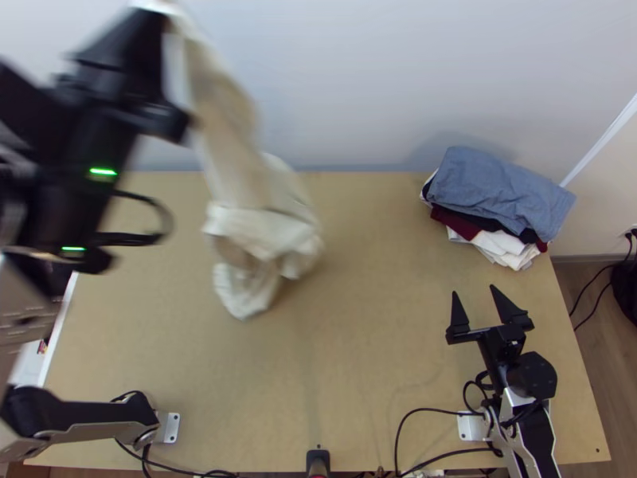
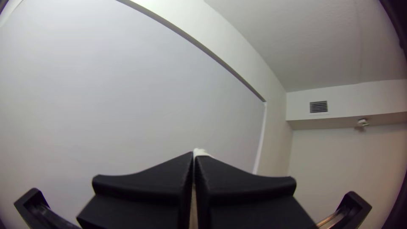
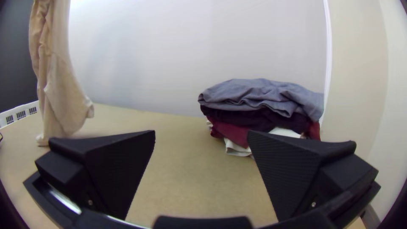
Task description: Fold the t-shirt
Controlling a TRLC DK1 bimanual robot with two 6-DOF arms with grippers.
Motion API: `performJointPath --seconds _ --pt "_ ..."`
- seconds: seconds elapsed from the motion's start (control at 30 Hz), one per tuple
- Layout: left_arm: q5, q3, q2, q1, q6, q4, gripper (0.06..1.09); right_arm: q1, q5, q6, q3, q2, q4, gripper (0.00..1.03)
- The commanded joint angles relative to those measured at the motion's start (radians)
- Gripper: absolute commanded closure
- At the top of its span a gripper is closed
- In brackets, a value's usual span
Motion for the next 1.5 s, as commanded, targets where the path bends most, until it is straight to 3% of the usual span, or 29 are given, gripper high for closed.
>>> performJointPath --seconds 0.0,0.27,0.4,0.47,0.6,0.73,0.8,0.9,1.1,1.27,1.47 --pt "-0.008 0.017 0.068 -0.084 0.011 0.109 1.05 -0.005 0.005 0.0 -0.003 -0.005 -0.023 0.05" --pt "-0.002 0.075 0.197 -0.257 0.027 0.339 1.05 -0.005 0.005 0.0 -0.005 -0.005 -0.023 0.04" --pt "-0.006 0.06 0.192 -0.256 0.025 0.337 1.05 -0.005 0.005 0.0 -0.005 -0.005 -0.023 0.04" --pt "-0.025 0.035 0.163 -0.221 -0.003 0.293 1.05 -0.005 0.005 0.0 -0.005 -0.005 -0.023 0.04" --pt "0.006 0.024 0.095 0.022 -0.197 0.069 1.05 -0.005 0.005 0.0 -0.003 -0.005 -0.023 0.04" --pt "0.133 -0.018 0.029 0.313 -0.349 -0.074 1.05 -0.005 0.005 0.0 -0.003 -0.005 -0.023 0.05" --pt "0.245 -0.051 -0.003 0.476 -0.432 -0.148 1.05 -0.005 0.005 0.0 -0.003 -0.005 -0.023 0.04" --pt "0.389 -0.186 -0.07 0.692 -0.521 -0.194 1.05 -0.005 0.005 0.0 -0.003 -0.005 -0.023 0.04" --pt "0.575 -0.629 -0.222 0.942 -0.516 -0.14 1.05 -0.005 0.005 0.0 -0.003 -0.005 -0.023 0.04" --pt "0.606 -1.022 -0.354 1.001 -0.457 -0.028 1.05 -0.005 0.005 0.0 -0.003 -0.005 -0.023 0.04" --pt "0.616 -1.327 -0.474 1.004 -0.409 0.03 1.05 -0.005 0.005 0.0 -0.003 -0.005 -0.023 0.04"
